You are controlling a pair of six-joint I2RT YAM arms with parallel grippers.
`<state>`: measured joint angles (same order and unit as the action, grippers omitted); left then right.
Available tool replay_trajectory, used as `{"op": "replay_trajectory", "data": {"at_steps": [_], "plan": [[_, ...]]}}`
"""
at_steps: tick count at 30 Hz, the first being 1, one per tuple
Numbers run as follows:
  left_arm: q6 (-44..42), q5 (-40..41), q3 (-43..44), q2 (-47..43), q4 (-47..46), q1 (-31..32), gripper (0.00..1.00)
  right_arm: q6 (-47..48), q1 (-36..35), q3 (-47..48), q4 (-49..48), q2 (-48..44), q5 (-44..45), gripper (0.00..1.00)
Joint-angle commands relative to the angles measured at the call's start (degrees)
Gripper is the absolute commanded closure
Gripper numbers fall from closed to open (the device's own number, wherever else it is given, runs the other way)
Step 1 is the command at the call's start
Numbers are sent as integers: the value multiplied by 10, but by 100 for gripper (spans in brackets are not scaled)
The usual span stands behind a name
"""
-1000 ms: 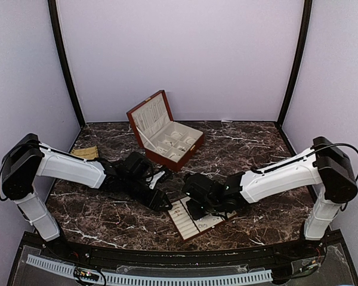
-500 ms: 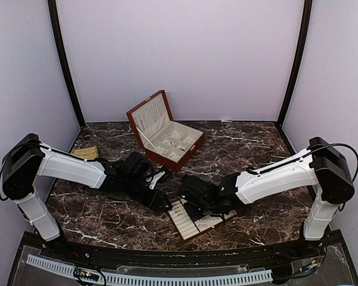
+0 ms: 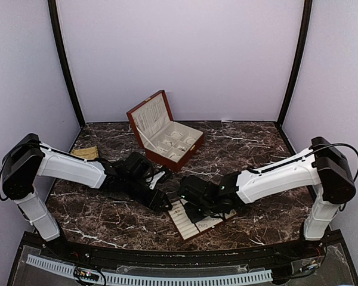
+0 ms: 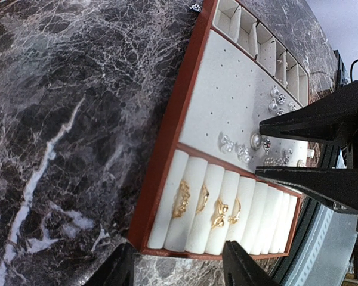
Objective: Organize the mixed jewelry
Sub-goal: Insert the earring into the earring holder.
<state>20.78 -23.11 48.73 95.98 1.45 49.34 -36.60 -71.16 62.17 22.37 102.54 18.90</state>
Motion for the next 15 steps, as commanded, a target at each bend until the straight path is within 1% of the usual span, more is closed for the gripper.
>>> {"op": "replay_trajectory", "data": {"at_steps": [1,4,8,13,15], "plan": [[-1,-5,15,-2,11,-1,47,-6,-4,8,14,-28,-11,66],[-1,-4,15,-3,11,-2,47,-8,2,8,14,-41,-6,62],[3,-13,10,-6,5,-2,46,-13,15,3,9,-66,-5,55],[27,-32,-19,-19,-12,-1,46,-23,43,-36,-19,-109,-17,48],[47,-47,-35,-26,-42,-2,44,-28,58,-56,-40,-127,-24,46]]}}
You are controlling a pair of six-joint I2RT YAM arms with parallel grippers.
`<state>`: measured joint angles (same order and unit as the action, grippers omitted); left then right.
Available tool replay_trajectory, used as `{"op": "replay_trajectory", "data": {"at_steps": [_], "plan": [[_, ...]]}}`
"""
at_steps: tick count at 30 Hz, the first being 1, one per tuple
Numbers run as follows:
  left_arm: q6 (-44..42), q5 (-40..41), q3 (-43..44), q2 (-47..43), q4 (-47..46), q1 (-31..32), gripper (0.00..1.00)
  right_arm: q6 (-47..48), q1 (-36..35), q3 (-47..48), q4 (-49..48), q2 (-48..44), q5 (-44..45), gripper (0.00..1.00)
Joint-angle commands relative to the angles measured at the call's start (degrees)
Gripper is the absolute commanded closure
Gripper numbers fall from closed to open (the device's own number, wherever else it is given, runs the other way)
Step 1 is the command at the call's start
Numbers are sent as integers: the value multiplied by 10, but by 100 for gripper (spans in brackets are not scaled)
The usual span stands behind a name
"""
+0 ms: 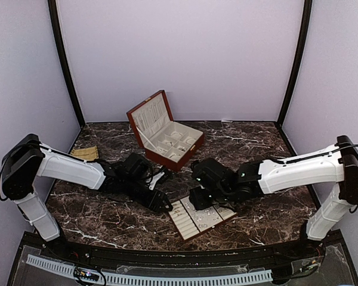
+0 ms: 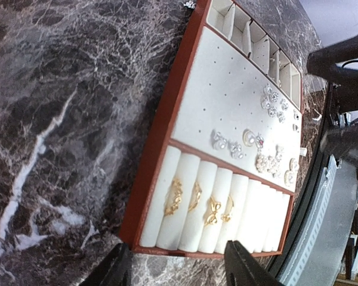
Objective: Organize the mixed jewelry
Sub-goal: Insert the earring into the earring holder, then position the compartment layer at the center of the board.
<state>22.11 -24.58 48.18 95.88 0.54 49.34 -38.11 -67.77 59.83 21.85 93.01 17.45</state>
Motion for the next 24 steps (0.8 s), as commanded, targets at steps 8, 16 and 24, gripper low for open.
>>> {"op": "replay_trajectory", "data": {"at_steps": [8,16,24], "plan": [[64,-63,-33,5,-62,0,42,-17,38,-65,-66,-62,-13,40],[72,-80,13,57,-98,14,42,-32,40,-96,-97,-82,-4,39],[85,-86,61,105,-144,40,42,-39,46,-120,-115,-107,9,38]]}}
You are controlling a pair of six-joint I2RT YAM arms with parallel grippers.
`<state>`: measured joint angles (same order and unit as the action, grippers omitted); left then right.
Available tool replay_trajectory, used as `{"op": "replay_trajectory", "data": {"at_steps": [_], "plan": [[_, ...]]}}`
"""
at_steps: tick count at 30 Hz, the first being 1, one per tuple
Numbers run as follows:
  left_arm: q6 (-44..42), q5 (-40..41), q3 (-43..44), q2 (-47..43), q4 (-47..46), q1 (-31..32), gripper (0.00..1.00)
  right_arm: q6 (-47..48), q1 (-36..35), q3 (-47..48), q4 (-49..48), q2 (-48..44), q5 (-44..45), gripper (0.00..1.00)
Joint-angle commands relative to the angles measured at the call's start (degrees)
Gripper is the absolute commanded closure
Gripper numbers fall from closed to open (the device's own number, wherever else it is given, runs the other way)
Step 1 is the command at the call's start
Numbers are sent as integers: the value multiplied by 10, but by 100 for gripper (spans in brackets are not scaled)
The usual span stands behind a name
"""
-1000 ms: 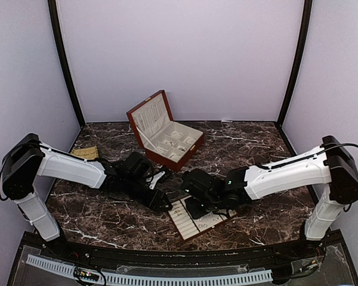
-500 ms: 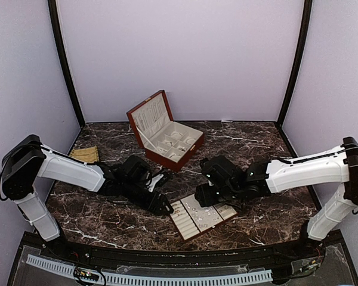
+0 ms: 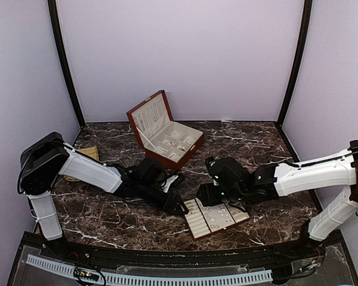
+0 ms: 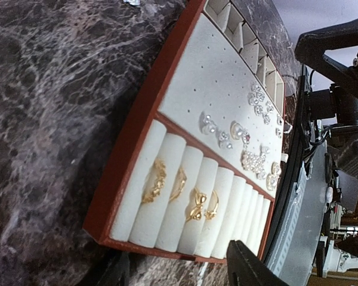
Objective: Organize the mixed jewelry
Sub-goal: Position the compartment layer at the center of the board.
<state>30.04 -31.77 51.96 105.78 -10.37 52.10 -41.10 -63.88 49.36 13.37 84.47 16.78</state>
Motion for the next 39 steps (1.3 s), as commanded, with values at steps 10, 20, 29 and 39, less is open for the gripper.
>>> {"op": "replay_trajectory", "data": {"at_steps": [10,20,29,39], "plan": [[-92,147,-22,-133,129,15,41,-10,12,-42,-68,-48,28,37],[-90,247,-89,-232,280,76,55,7,15,-56,-111,-42,8,36],[-32,223,-142,-313,246,-9,51,136,-48,29,-143,60,-114,41],[-100,151,-114,-358,215,-205,45,272,-97,114,-198,203,-219,53]]}}
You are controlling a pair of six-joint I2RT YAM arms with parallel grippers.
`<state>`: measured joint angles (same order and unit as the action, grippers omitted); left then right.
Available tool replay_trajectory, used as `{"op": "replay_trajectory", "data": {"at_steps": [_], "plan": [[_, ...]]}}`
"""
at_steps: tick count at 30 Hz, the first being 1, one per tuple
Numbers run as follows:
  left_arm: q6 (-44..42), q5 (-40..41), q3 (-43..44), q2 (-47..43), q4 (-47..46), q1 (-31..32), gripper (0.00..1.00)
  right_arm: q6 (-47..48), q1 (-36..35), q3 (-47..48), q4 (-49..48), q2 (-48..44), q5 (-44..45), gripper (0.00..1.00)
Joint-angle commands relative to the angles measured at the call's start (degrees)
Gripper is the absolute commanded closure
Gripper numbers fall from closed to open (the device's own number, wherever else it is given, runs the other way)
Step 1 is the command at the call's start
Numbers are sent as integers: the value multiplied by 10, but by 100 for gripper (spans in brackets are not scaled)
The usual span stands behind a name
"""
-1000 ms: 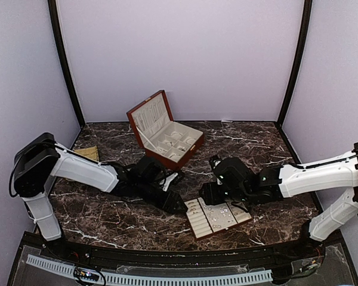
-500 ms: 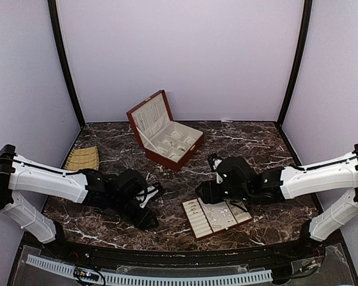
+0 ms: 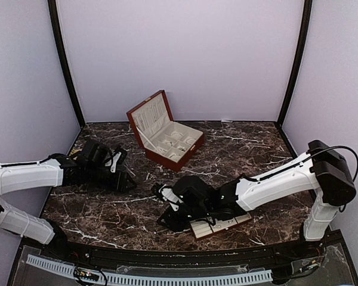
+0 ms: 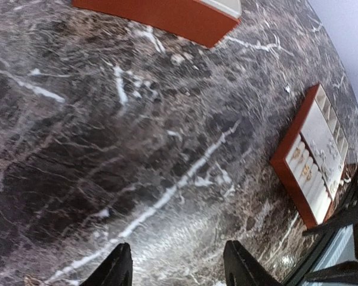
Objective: Organize the mixed jewelry
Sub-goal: Position the compartment layer at the center of the board, then pick up the earring from the center of the board.
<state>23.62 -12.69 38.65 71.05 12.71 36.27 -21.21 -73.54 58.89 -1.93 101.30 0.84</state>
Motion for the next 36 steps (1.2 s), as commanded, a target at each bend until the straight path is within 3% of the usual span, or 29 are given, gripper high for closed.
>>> {"op": "replay_trajectory", "data": {"at_steps": [1,25,36], "plan": [[-48,-40,23,-14,-19,-55,45,82,-1,23,-47,47,-68,54],[-78,-33,37,-22,-19,-73,45,171,-8,85,-34,149,-131,73],[-79,-38,37,-15,-21,-73,45,184,-15,92,-24,156,-138,76]]}}
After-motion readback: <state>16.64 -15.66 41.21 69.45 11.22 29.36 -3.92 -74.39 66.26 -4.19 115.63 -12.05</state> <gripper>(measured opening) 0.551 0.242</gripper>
